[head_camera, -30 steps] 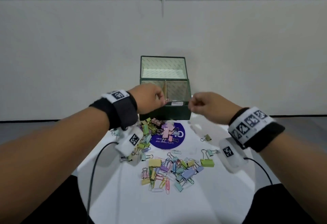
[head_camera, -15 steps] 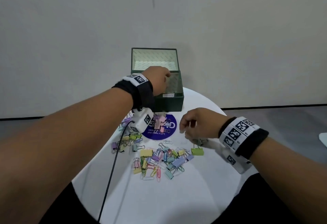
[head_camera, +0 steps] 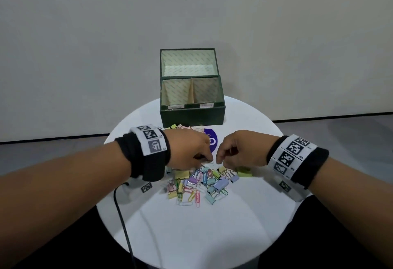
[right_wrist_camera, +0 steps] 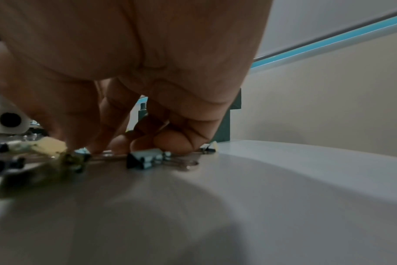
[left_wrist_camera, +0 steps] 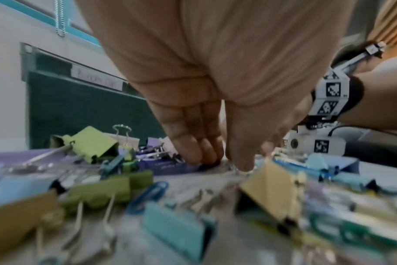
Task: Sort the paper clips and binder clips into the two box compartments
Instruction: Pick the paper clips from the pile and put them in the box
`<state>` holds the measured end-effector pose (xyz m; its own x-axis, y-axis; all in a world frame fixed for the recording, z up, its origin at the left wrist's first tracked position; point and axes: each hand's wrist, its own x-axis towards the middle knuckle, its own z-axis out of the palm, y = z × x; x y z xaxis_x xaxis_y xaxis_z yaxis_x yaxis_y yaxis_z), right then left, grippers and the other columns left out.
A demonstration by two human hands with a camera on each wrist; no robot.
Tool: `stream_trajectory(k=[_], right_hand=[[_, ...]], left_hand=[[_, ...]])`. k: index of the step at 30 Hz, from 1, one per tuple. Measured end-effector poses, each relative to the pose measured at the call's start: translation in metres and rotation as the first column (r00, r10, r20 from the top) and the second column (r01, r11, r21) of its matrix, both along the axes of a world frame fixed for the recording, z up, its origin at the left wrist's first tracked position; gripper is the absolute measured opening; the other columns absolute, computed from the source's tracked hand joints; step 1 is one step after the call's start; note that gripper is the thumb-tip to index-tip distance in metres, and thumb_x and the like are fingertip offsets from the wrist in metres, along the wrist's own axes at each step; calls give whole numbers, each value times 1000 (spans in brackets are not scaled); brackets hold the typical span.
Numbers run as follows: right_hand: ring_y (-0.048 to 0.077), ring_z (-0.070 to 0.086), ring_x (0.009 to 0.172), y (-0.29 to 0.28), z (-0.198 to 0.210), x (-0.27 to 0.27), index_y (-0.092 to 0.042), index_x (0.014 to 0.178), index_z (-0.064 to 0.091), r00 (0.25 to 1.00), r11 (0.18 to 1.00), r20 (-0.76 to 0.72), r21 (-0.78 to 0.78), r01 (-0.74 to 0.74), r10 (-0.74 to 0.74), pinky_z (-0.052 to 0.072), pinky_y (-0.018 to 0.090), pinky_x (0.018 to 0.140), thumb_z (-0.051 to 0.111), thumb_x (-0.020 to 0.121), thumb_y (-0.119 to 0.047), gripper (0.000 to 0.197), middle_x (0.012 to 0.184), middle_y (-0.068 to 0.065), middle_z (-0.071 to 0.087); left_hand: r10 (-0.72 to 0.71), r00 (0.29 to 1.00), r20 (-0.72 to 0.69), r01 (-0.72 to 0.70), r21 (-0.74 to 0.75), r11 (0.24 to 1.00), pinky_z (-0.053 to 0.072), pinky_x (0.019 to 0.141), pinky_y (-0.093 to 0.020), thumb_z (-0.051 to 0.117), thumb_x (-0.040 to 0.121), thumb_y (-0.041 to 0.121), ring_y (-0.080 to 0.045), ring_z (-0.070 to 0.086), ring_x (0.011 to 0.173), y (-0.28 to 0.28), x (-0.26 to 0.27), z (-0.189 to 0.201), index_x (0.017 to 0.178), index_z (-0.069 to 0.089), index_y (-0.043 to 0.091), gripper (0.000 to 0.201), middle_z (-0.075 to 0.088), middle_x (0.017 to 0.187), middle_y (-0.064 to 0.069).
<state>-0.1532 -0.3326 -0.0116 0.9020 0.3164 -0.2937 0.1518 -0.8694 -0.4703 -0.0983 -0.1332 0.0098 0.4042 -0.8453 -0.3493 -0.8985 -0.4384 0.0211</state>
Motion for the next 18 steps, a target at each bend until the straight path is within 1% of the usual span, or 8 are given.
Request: stream_trajectory(k=[2, 5, 8, 10, 12, 15, 17, 18], right_hand=[[4, 62, 84, 0, -1, -1, -38, 95, 75, 1000, 1000, 6, -15, -12, 12, 55, 28, 84, 72, 84, -31, 14, 92, -13, 69], [4, 61, 82, -1, -3, -4, -39, 95, 74, 999, 999, -7, -12, -37, 37, 54, 28, 81, 76, 81, -32, 15, 92, -12, 67], [1, 63, 77, 0, -4, -6, -38, 91, 73, 999, 999, -4, -5, -37, 37, 52, 23, 74, 70, 85, -27, 12, 88, -13, 71], [2, 63, 75, 0, -4, -6, -36, 86, 69, 999, 999, -1, -14, -38, 38, 48, 20, 70, 66, 86, -24, 13, 85, -13, 71], [4, 59, 72, 1, -3, -7, -32, 79, 61, 999, 999, 22, -26, -35, 36, 45, 20, 67, 65, 85, -22, 13, 79, -11, 67], [10, 56, 72, 1, 1, -7, -23, 78, 56, 999, 1000, 35, 7, 16, -16, 46, 23, 65, 63, 82, -18, 10, 77, -7, 66], [10, 52, 70, 0, 1, -5, -24, 78, 54, 991, 996, 106, 44, 75, -80, 44, 23, 65, 60, 81, -16, 10, 76, -7, 64], [9, 52, 71, -2, 1, -3, -26, 79, 55, 982, 993, 155, 46, 105, -111, 43, 23, 65, 59, 83, -17, 10, 77, -8, 63]], left_hand=[[30, 1000, 10, -30, -39, 999, 50, 86, -31, 60, 94, 35, -12, 57, 101, 1, 0, -4, 117, 66, 36, 24, 60, 111, 10], [66, 998, -1, -65, -61, 996, 50, 80, -28, 62, 92, 34, -12, 58, 93, 2, 1, -7, 102, 69, 32, 12, 61, 102, 10], [113, 994, -4, -113, -25, 993, 47, 72, -25, 60, 91, 34, -12, 57, 83, 5, 2, -1, 92, 64, 30, 5, 61, 93, 10], [167, 986, -27, -168, -68, 983, 46, 67, -23, 60, 90, 32, -10, 57, 77, 10, 3, 5, 87, 61, 29, 5, 62, 85, 10], [241, 969, -58, -247, -138, 959, 49, 67, -23, 62, 89, 29, -9, 58, 74, 16, 8, 10, 83, 61, 28, 6, 63, 80, 9], [349, 935, -63, -354, -167, 920, 49, 68, -24, 64, 89, 31, -11, 59, 76, 20, 15, 14, 83, 62, 30, 6, 63, 79, 11], [391, 920, 24, -386, -113, 916, 47, 69, -24, 63, 90, 36, -10, 58, 80, 20, 16, 13, 92, 62, 33, 4, 62, 85, 13], [390, 917, 79, -383, -96, 919, 49, 70, -26, 62, 90, 37, -11, 58, 82, 20, 15, 13, 97, 62, 33, 8, 62, 89, 13]])
